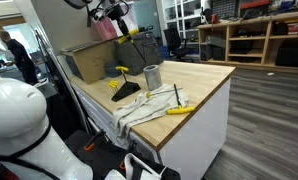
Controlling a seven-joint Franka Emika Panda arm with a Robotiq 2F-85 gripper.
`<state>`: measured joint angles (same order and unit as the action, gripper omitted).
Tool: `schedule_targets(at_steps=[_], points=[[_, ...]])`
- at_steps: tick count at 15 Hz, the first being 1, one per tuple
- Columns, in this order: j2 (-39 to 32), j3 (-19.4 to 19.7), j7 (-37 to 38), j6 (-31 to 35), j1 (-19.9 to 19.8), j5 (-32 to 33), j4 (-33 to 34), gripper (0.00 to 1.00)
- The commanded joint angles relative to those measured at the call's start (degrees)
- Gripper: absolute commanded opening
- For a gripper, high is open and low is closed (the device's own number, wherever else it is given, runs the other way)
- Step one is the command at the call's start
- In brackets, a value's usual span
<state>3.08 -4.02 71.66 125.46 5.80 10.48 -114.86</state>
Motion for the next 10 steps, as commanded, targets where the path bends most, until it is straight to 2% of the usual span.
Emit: schedule_targets(at_steps=[1,5,10], points=[[1.61,-2.22,11.86,-5.69,-0.07,-1.81,2.28,0.05],[-1.25,-3.33,21.94,-9.84,-0.09,-5.98,5.75,0.05],[-7.58,-2.59,28.57,-13.29,0.07,-13.35,10.52,0.05]])
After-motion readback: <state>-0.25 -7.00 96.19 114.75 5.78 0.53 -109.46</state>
